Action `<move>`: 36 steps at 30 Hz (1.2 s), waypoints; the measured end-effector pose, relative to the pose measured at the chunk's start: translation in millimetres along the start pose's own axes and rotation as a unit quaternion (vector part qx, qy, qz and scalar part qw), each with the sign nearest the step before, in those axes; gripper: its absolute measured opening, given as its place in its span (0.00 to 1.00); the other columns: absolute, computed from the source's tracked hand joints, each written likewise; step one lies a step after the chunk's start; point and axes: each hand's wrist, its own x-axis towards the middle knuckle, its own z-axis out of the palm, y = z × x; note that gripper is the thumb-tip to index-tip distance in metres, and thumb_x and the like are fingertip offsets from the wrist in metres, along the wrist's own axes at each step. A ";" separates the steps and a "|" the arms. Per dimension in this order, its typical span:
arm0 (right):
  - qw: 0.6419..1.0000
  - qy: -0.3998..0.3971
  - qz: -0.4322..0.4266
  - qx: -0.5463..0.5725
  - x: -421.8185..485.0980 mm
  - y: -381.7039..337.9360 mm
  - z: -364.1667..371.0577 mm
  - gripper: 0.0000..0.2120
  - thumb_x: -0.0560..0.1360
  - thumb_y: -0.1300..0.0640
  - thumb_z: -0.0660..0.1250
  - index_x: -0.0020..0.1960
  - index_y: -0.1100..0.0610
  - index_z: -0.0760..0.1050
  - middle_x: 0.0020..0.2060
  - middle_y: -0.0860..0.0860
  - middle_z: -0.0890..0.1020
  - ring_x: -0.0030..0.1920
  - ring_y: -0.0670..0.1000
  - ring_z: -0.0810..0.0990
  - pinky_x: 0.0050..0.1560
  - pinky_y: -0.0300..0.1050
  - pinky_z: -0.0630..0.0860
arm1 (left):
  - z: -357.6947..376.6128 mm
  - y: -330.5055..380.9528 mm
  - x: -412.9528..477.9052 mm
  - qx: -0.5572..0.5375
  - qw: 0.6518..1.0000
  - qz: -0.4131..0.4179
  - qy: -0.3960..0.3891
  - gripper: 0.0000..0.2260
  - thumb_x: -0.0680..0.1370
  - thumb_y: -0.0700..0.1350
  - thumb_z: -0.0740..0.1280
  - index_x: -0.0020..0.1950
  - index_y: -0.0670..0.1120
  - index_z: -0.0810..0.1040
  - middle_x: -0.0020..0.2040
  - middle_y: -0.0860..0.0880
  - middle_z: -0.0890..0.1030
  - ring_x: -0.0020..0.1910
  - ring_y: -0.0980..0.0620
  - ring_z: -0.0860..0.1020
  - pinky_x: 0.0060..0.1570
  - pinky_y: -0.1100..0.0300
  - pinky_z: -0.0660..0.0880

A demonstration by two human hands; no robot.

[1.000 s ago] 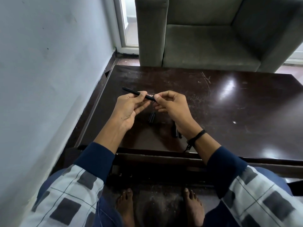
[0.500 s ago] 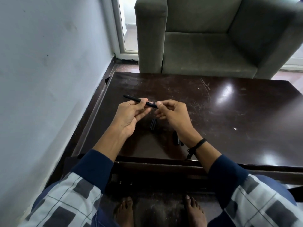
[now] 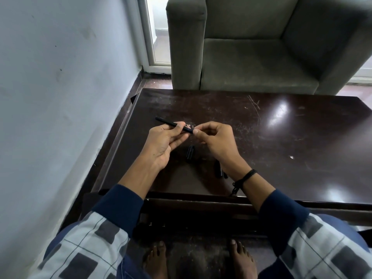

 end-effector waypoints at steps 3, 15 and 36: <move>1.000 -0.001 -0.014 -0.004 -1.6 -1.4 -1.0 0.04 0.75 0.60 0.76 0.49 0.56 0.84 0.43 0.53 0.86 0.43 0.47 0.84 0.45 0.37 0.80 | -0.4 0.0 0.1 -0.005 1.000 -0.002 -0.003 0.06 0.79 0.36 0.70 0.53 0.36 0.83 0.52 0.39 0.86 0.50 0.46 0.86 0.45 0.61 0.82; 1.000 -0.011 -0.005 0.003 -4.5 -0.9 0.0 0.05 0.76 0.57 0.76 0.50 0.56 0.83 0.42 0.54 0.86 0.39 0.44 0.83 0.42 0.36 0.79 | -1.7 -1.4 -0.1 0.001 1.000 0.001 -0.001 0.05 0.78 0.36 0.70 0.52 0.36 0.83 0.52 0.39 0.86 0.51 0.46 0.86 0.46 0.61 0.82; 1.000 0.009 -0.007 -0.002 -3.1 -3.0 0.0 0.03 0.76 0.58 0.76 0.49 0.55 0.84 0.44 0.54 0.87 0.42 0.45 0.83 0.45 0.38 0.81 | -0.3 0.6 1.1 0.000 1.000 0.001 -0.005 0.04 0.78 0.35 0.70 0.51 0.36 0.83 0.50 0.39 0.86 0.50 0.47 0.86 0.46 0.60 0.82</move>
